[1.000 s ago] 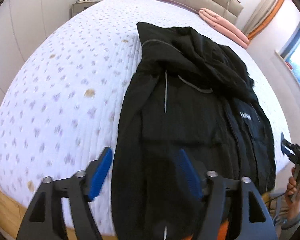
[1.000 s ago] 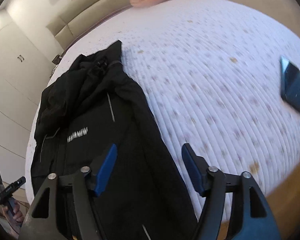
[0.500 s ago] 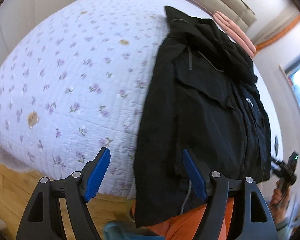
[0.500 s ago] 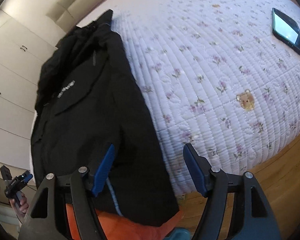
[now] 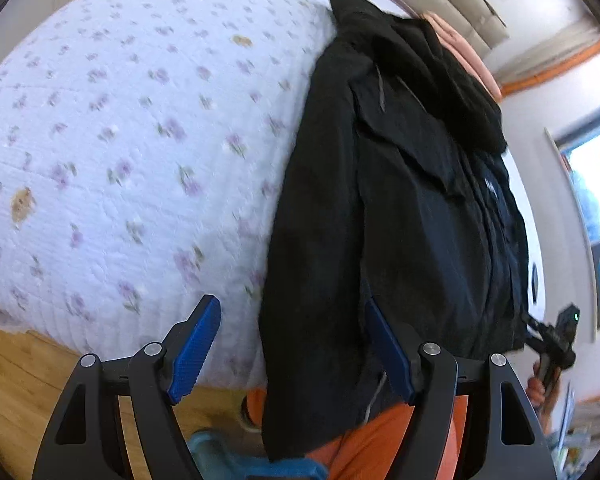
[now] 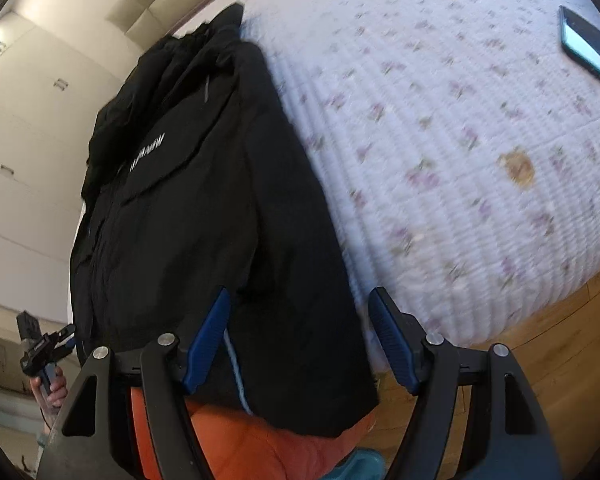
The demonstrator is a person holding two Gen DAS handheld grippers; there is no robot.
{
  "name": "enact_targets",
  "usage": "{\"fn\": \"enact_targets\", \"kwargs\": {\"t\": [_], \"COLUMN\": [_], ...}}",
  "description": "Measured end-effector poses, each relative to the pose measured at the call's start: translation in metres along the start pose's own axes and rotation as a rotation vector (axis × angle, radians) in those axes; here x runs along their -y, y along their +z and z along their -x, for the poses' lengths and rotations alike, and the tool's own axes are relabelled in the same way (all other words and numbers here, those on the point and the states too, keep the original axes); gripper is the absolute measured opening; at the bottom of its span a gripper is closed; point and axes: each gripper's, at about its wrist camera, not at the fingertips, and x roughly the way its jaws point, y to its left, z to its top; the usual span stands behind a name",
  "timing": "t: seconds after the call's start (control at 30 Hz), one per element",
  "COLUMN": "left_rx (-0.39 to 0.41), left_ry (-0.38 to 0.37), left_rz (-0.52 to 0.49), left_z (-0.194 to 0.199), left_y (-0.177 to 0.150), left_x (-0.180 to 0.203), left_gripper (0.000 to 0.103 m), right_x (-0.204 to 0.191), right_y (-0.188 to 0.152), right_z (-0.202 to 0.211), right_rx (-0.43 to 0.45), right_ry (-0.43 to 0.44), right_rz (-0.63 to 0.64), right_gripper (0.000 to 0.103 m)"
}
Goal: Fold large clothes
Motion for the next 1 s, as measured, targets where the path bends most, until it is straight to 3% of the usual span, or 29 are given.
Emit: {"fn": "enact_targets", "kwargs": {"t": [0.2,0.3,0.6,0.7,0.77,0.8,0.83,0.87,0.93,1.0], "left_rx": [-0.074,-0.075,-0.067,-0.051,-0.042,-0.034,-0.024,-0.016,0.003,0.030], "left_ry": [-0.061,-0.030,-0.066,-0.044,-0.033,-0.026,-0.015,-0.016,-0.019,-0.022], "left_rz": [-0.081,-0.127,-0.067,-0.069,-0.072,-0.075,-0.078,-0.073,-0.075,-0.096], "left_z": [-0.011,-0.013,-0.016,-0.015,-0.013,-0.010,-0.007,-0.004,0.005,0.018], "left_y": [-0.027,-0.036,-0.033,-0.034,-0.034,-0.034,-0.033,-0.032,-0.031,-0.031], "left_x": [0.019,0.028,0.025,0.029,0.029,0.028,0.029,0.030,0.033,0.040], "left_gripper": [0.075,0.074,0.073,0.060,0.040,0.032,0.020,0.015,0.011,0.010], "right_x": [-0.019,-0.022,-0.029,-0.027,-0.031,-0.035,-0.038,-0.043,-0.052,-0.062], "right_y": [-0.013,-0.013,-0.014,-0.016,-0.020,-0.023,-0.024,-0.025,-0.027,-0.027], "right_z": [0.000,-0.001,-0.012,-0.011,-0.013,-0.015,-0.014,-0.013,-0.008,0.002], "right_rx": [-0.017,-0.029,-0.063,-0.080,-0.100,-0.100,-0.095,-0.087,-0.075,-0.055], "right_ry": [0.003,-0.015,-0.028,-0.043,-0.089,-0.117,-0.138,-0.165,-0.191,-0.197], "right_rz": [0.085,0.101,0.087,0.083,0.100,0.117,0.130,0.149,0.161,0.169], "right_gripper": [0.075,0.075,0.075,0.075,0.056,0.052,0.040,0.027,0.017,0.014]}}
